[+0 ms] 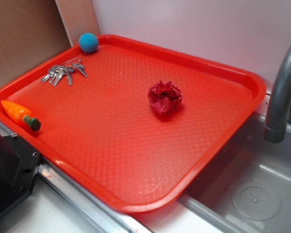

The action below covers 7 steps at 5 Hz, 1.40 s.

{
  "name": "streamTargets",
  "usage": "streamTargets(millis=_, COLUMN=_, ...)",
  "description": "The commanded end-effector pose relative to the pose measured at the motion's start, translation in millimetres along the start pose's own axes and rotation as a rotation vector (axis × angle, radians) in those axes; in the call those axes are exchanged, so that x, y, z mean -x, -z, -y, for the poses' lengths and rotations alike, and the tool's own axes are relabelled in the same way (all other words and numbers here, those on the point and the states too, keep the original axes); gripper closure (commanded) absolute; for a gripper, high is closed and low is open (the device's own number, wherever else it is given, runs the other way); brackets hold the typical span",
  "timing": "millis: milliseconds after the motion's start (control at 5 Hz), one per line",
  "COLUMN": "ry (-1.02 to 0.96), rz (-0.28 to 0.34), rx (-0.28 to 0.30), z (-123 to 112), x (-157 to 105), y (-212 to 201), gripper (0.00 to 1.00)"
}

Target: Grab the red paper.

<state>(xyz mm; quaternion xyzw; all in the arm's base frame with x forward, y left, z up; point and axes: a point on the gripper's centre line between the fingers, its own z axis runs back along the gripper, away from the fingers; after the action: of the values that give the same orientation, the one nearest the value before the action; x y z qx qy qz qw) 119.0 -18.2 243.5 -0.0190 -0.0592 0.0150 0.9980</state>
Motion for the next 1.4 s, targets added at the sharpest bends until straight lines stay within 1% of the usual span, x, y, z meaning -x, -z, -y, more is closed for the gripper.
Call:
streamTargets(millis=0, ry=0.0, rz=0.0, rx=0.0, z=0.0, x=0.0, y=0.0, gripper=0.0)
streamTargets(millis=200, ry=0.106, rz=-0.019, rx=0.017, z=9.8, x=-21.2, y=53.3, gripper=0.0)
streamTargets(millis=400, ry=0.227, rz=-0.01, rx=-0.048, z=29.1, x=-46.4, y=92.8, gripper=0.0)
streamTargets(millis=600, ry=0.348, rz=-0.003, rx=-0.04, z=59.4, x=-71.5, y=129.4, gripper=0.0)
streamTargets(millis=800, ry=0.428, rz=0.058, rx=-0.014, z=74.7, x=-90.4, y=151.7, gripper=0.0)
streamTargets(millis=1000, ry=0.447, rz=0.063, rx=-0.061, z=66.1, x=-109.8, y=176.7, gripper=0.0)
streamTargets(millis=1200, ry=0.457, rz=0.083, rx=-0.026, z=58.1, x=-120.3, y=201.7, gripper=0.0)
